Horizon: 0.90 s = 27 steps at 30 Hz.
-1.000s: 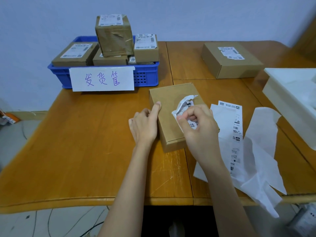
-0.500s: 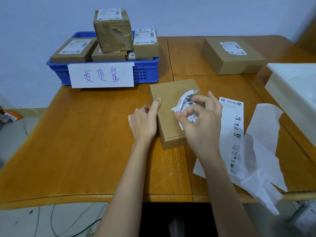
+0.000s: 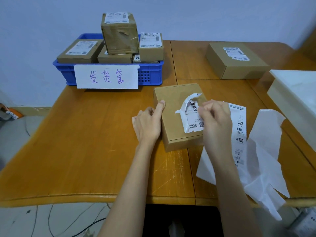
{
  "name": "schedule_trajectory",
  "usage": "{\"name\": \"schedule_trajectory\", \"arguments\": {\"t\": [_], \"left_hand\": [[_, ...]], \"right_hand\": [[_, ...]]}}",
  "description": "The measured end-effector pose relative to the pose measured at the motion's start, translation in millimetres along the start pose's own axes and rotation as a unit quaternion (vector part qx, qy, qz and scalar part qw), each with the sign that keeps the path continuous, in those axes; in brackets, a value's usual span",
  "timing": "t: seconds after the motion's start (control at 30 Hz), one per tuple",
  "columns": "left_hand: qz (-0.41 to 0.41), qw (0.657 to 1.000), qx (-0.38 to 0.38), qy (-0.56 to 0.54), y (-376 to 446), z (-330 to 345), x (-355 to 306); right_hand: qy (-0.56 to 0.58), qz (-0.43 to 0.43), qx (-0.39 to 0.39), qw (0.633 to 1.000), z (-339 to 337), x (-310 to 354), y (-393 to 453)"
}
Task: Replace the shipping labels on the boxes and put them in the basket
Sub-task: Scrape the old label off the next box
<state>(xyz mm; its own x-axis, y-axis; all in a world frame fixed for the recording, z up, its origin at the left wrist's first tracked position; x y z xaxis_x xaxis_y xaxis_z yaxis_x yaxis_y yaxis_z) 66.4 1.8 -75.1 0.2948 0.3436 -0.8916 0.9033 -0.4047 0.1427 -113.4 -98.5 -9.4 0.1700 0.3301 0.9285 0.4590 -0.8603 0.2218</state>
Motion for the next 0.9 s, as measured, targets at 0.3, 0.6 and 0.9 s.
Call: {"name": "schedule_trajectory", "arguments": {"t": [0.3,0.6,0.9], "left_hand": [[-0.008,1.0,-0.009,-0.005,0,-2,1],[-0.005,1.0,0.005,0.004,0,-1,0],[-0.003,1.0,0.006,0.0,-4,-2,-2]], "right_hand": [[-0.171,-0.124,0.126,0.969,11,11,-11],[-0.137,-0.117,0.088,0.98,9,4,-12],[-0.021,-0.047,0.083,0.995,-8,-1,-4]]}}
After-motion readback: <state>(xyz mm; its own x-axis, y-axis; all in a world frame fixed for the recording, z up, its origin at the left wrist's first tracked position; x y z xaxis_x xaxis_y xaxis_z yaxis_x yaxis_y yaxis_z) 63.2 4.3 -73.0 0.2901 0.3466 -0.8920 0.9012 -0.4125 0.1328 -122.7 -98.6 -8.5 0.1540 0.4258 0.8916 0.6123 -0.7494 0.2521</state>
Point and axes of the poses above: each hand's wrist, its own y-axis towards the middle knuckle, its own z-axis out of the palm, x = y × z, the point moved 8 cm from there along y, towards the middle knuckle, and after that the axes turned 5 degrees about -y, right-handed, at the moved point
